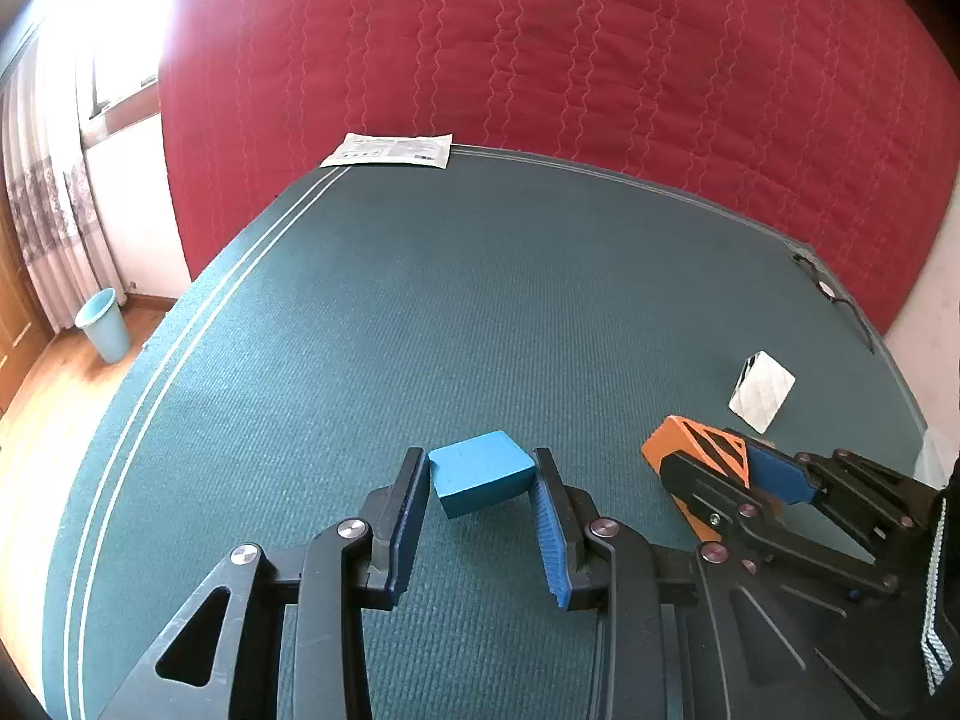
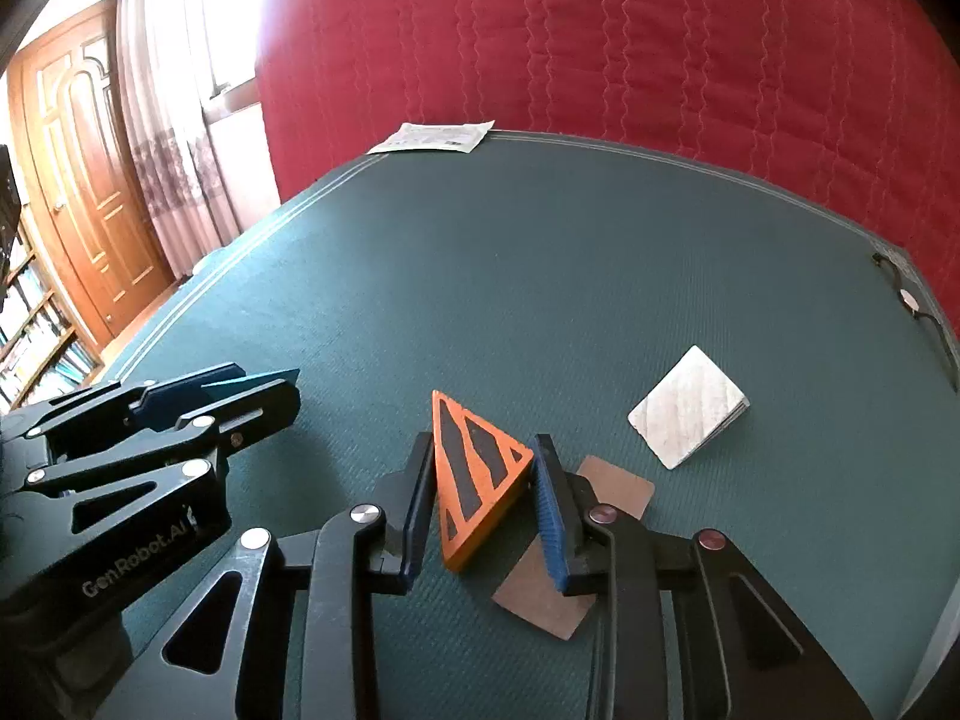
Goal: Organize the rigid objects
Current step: 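Grasp the orange striped triangle with the right gripper, then carry the orange triangle into the bowl and open the right gripper while the left holds the blue block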
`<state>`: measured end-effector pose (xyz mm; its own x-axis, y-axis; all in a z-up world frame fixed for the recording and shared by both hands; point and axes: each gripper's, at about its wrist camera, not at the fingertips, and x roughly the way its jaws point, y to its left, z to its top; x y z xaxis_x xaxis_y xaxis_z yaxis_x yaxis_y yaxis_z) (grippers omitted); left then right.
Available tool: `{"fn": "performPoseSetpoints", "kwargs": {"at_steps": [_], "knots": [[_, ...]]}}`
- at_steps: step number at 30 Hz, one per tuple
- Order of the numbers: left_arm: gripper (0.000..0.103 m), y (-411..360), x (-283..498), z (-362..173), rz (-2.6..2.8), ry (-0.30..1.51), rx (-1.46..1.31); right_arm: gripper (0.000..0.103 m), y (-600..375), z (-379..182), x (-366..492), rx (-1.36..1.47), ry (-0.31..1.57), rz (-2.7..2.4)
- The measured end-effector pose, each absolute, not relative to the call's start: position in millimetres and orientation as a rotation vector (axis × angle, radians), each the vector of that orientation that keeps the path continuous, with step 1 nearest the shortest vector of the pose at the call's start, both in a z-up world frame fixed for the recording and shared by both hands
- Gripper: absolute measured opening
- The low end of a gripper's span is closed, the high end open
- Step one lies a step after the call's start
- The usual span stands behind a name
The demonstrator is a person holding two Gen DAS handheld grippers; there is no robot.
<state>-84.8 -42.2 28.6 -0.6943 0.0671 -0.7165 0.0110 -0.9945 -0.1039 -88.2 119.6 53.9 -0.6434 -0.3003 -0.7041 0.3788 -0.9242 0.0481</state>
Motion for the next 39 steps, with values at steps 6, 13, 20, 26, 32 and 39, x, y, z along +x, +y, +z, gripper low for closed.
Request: {"fn": "performPoseSetpoints", "kwargs": {"at_steps": [6,13,20,26,32,39], "knots": [[0.036,-41,-85,27,2.858,-0.151,-1.219,0.031,124,57,-79,1.045,0.105,-2.544],[0.036,-40,-83,28,2.853,-0.143,-1.209,0.03,145,67,-52,1.033,-0.023,-2.536],[0.036,-37,-82,28,2.851,-0.128,-1.206,0.03,169,82,-29,0.992,-0.128,-2.569],[0.036,-35,-80,30,2.847,-0.123,-1.19,0.03,197,85,-16,1.001,-0.149,-2.642],[0.036,-26,-76,32,2.82,-0.093,-1.147,0.03,233,86,-8,1.024,-0.184,-2.723],[0.036,-10,-68,36,2.784,-0.035,-1.099,0.03,268,93,6,1.013,-0.247,-2.81]]}}
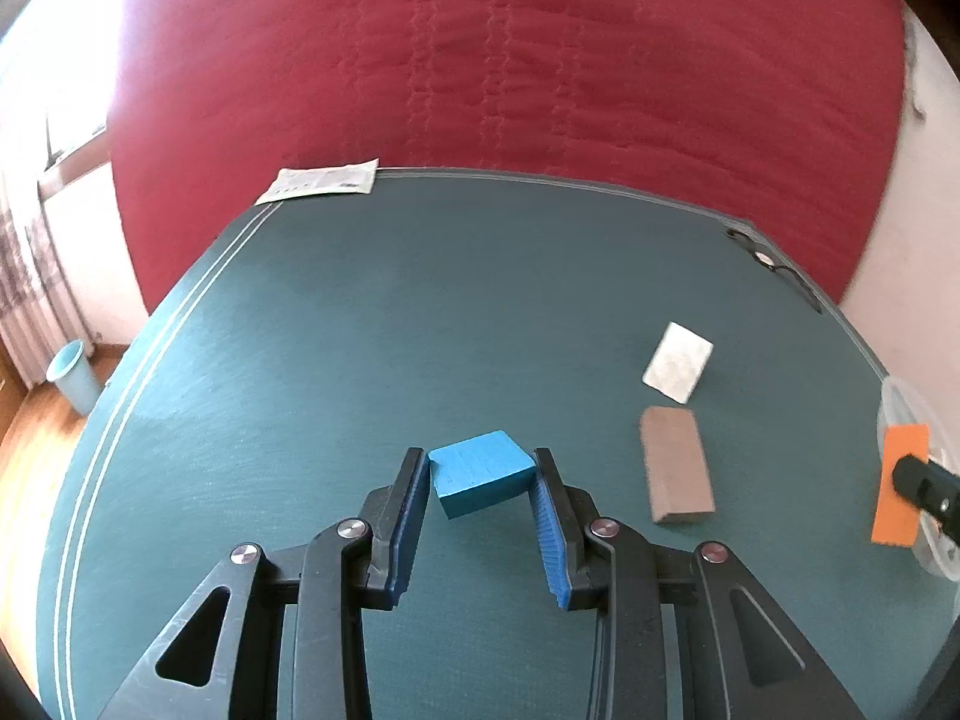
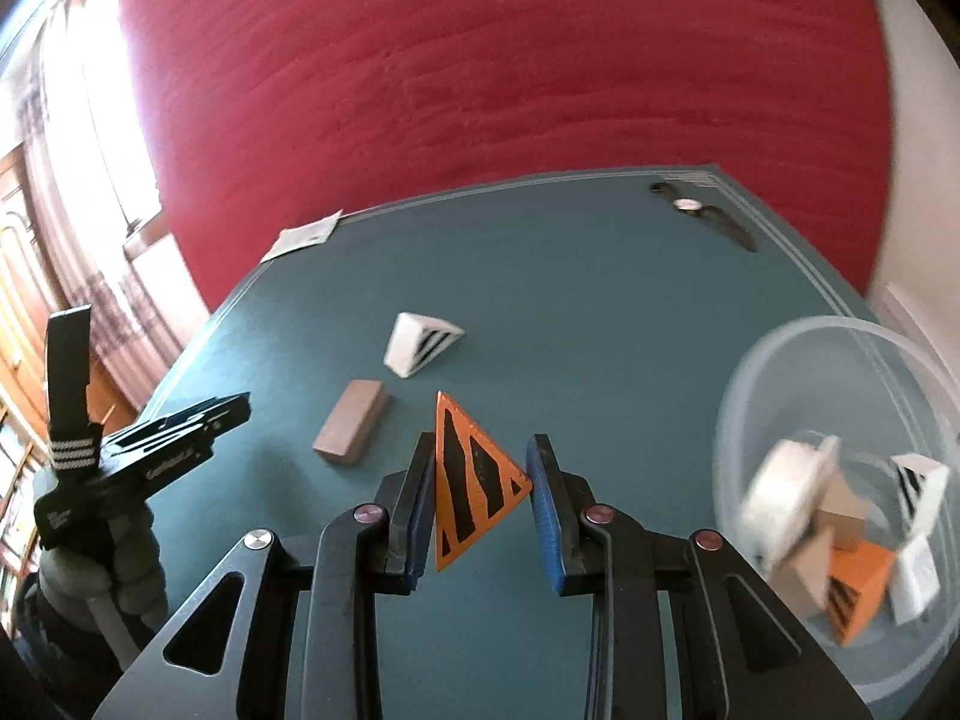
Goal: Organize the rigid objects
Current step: 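Carry the orange triangle into the bowl and open the right gripper while the left holds the blue block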
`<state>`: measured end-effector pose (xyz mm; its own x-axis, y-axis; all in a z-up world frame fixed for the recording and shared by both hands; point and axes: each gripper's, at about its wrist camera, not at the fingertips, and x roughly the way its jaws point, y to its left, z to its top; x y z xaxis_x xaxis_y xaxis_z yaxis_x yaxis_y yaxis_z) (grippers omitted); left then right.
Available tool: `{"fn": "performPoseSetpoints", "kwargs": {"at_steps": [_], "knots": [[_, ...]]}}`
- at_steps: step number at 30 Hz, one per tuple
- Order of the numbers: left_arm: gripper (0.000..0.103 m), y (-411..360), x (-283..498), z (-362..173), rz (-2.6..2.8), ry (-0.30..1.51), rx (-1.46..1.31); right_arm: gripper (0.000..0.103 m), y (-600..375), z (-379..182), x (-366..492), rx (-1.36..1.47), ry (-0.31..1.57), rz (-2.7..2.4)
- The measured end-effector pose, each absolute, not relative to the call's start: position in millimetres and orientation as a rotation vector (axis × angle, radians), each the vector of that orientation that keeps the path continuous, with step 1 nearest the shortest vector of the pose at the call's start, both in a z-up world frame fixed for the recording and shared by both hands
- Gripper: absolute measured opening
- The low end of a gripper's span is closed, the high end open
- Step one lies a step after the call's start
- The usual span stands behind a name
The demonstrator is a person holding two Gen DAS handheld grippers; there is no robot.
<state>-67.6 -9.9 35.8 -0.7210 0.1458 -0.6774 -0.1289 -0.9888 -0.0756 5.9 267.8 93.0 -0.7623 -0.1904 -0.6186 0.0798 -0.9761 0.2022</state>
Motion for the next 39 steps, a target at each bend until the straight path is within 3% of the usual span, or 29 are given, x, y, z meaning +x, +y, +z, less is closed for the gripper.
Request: {"fn": "performPoseSetpoints", "kwargs": {"at_steps": [14,30,32,34,39], "knots": [[0.036,20,-58,42,2.721,0.072,-1.065,0.03,343,119,31,0.933,-0.292,-3.024],[0.036,67,-50,52,2.637,0.12,-1.037,0.03,425,101,27,1.051,-0.447,-3.146],[0.036,73,-51,53,2.624,0.12,-1.036,0.033,435,95,23,1.082,-0.465,-3.149],[0.036,79,-52,55,2.61,0.121,-1.034,0.053,441,92,23,1.096,-0.465,-3.161],[0.036,95,-51,58,2.587,0.133,-1.022,0.055,451,87,29,1.069,-0.444,-3.205]]}}
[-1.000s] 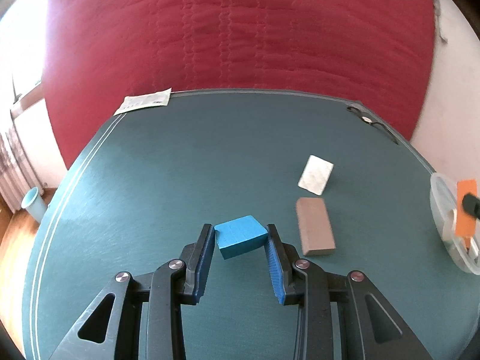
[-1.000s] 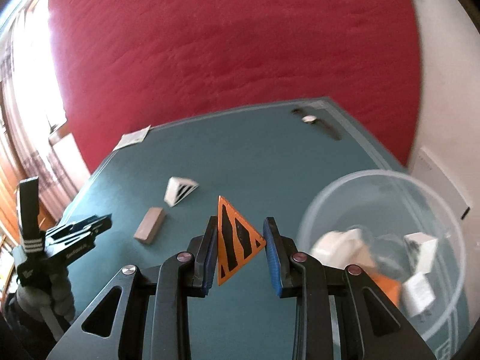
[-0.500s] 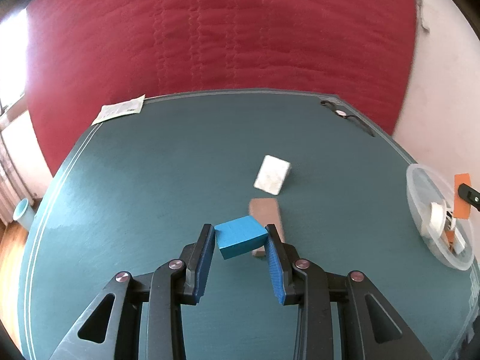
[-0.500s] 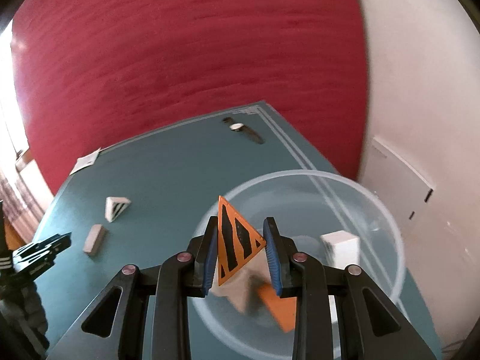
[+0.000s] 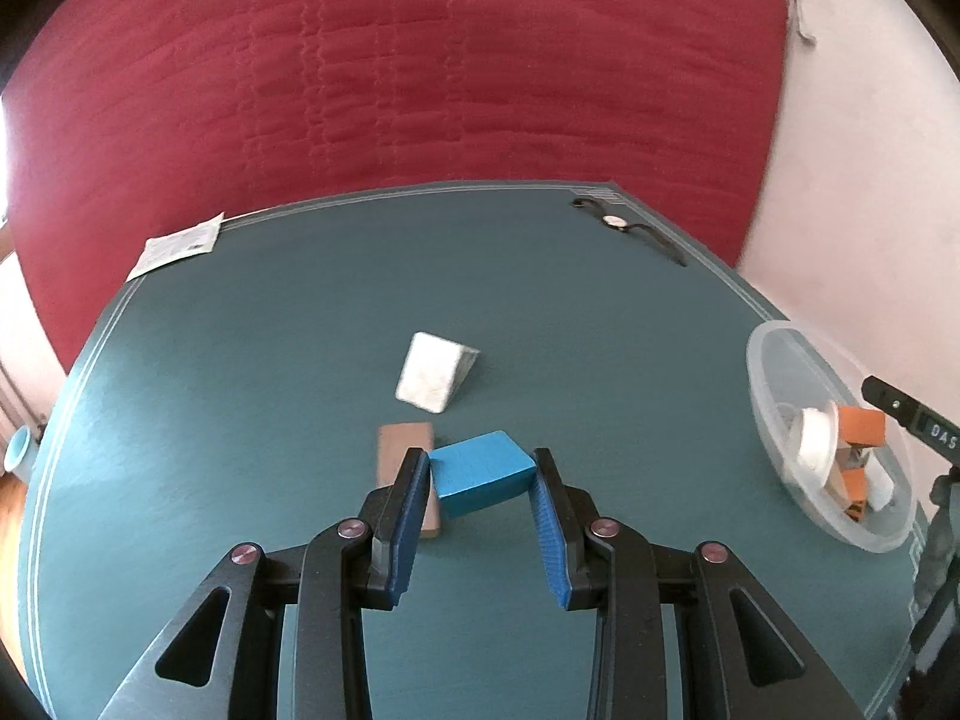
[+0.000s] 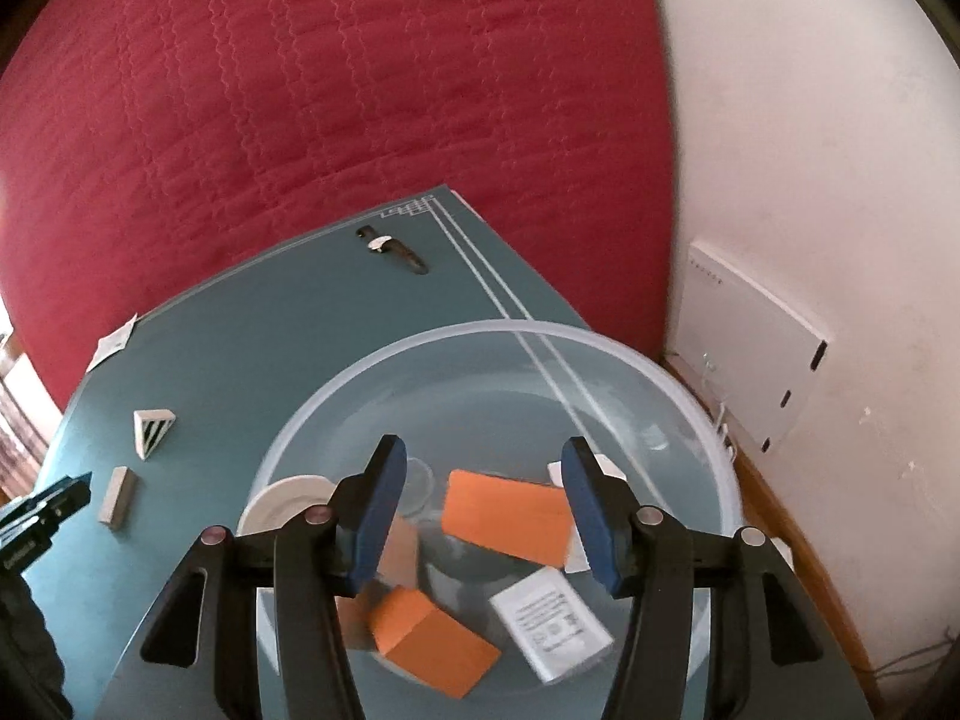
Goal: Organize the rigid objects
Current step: 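Carry the orange triangle into the bowl and open the right gripper while the left holds the blue block, then lower the blue block into the clear bowl and open the left gripper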
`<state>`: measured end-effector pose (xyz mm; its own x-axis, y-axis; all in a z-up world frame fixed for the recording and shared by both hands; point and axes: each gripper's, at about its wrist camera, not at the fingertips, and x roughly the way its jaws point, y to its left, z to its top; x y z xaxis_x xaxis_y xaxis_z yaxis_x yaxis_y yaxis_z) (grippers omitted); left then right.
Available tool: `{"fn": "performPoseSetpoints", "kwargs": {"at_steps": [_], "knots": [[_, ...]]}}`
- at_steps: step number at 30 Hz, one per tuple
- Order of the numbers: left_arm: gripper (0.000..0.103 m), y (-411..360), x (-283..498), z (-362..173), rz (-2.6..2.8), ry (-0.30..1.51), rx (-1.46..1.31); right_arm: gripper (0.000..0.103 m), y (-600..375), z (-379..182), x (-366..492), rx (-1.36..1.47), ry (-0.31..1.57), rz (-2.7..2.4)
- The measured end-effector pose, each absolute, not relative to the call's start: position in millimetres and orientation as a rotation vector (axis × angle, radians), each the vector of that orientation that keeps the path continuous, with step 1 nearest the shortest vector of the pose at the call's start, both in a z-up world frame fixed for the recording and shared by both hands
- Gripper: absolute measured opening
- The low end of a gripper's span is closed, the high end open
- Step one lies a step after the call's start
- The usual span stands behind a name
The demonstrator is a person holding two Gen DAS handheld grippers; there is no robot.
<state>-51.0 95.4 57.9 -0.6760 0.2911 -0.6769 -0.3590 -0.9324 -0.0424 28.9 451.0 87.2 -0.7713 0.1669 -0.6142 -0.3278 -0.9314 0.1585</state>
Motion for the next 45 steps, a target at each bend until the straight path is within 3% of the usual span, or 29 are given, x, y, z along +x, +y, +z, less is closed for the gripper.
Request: {"fn": "performPoseSetpoints", "kwargs": {"at_steps": [10,21,33,35,37,45], "knots": [[0.036,141,-49,66,2.486,0.161,-0.979,0.055,450,88,42,-0.776,0.239,2.691],[0.036,199,-48,74,2.379,0.18,-0.938,0.055,477,83,53,-0.757,0.346,2.649],[0.037,252,-52,77,2.256,0.178,-0.923,0.056,477,78,57,-0.768,0.328,2.666],[0.042,260,-56,74,2.225,0.171,-0.934,0.056,477,77,57,-0.771,0.322,2.666],[0.064,263,-60,72,2.215,0.151,-0.952,0.056,476,77,57,-0.777,0.316,2.667],[0.074,245,-64,66,2.281,0.154,-0.965,0.056,470,76,56,-0.8,0.293,2.666]]}}
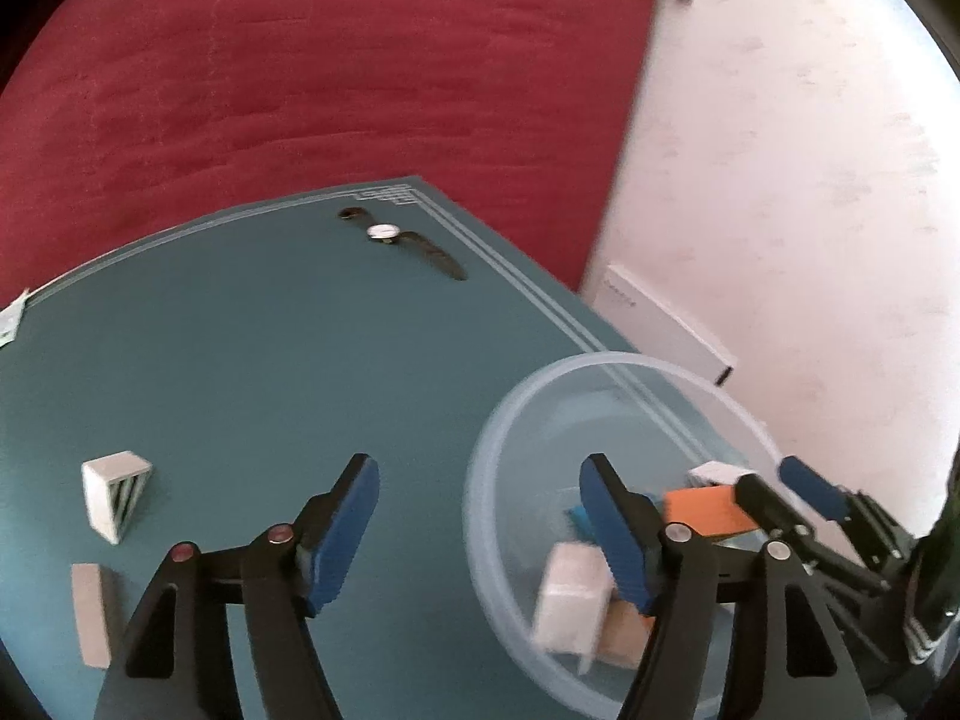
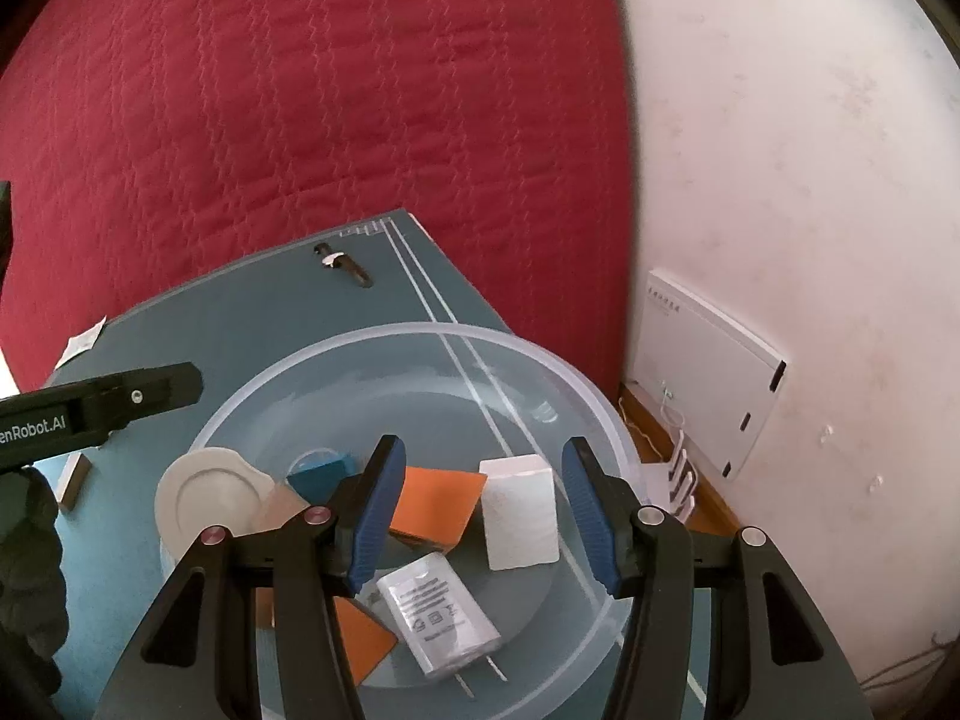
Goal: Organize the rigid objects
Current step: 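Lower the blue block into the clear bowl and open the left gripper, then move the left gripper over the flat tan block while the right moves toward the white block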
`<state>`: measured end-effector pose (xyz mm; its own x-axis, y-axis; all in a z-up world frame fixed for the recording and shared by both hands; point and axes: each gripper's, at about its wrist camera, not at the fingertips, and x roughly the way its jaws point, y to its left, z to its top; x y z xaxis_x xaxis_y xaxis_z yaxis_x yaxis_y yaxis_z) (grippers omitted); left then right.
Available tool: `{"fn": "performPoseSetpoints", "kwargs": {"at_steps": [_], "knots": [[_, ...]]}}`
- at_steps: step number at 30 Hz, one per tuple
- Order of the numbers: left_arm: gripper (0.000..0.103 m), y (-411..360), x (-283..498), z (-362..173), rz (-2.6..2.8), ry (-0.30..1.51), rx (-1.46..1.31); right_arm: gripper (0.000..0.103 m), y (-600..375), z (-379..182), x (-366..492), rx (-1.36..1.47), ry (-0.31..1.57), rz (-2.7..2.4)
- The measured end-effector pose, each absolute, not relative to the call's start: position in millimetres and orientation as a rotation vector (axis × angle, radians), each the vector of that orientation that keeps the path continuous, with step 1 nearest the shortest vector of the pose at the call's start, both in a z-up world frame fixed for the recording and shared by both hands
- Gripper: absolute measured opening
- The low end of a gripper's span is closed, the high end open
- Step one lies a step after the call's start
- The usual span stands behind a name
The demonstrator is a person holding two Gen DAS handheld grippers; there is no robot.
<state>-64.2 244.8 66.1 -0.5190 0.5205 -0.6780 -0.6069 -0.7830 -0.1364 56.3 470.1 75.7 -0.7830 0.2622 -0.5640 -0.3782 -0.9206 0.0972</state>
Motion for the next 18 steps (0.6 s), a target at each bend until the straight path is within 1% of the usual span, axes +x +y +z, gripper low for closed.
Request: {"fn": "performPoseSetpoints", "kwargs": {"at_steps": [2,4,8,10,15,18], "knots": [[0.075,239,-65,64,2.312,0.161,-0.973,0.056,468,75,57,-0.806,0.285,2.666],[0.082,234,-65,62,2.332,0.164,-0.976,0.056,467,76,58,-0.807,0.28,2.668],[0.085,228,-67,58,2.378,0.195,-0.969,0.057,466,76,61,-0.807,0.279,2.667],[0.09,225,-64,57,2.392,0.205,-0.964,0.057,466,77,61,-0.809,0.278,2.666],[0.095,217,-58,55,2.427,0.231,-0.944,0.057,460,79,59,-0.806,0.262,2.672],[0.101,210,-60,52,2.446,0.241,-0.951,0.057,455,78,61,-0.799,0.245,2.675]]}}
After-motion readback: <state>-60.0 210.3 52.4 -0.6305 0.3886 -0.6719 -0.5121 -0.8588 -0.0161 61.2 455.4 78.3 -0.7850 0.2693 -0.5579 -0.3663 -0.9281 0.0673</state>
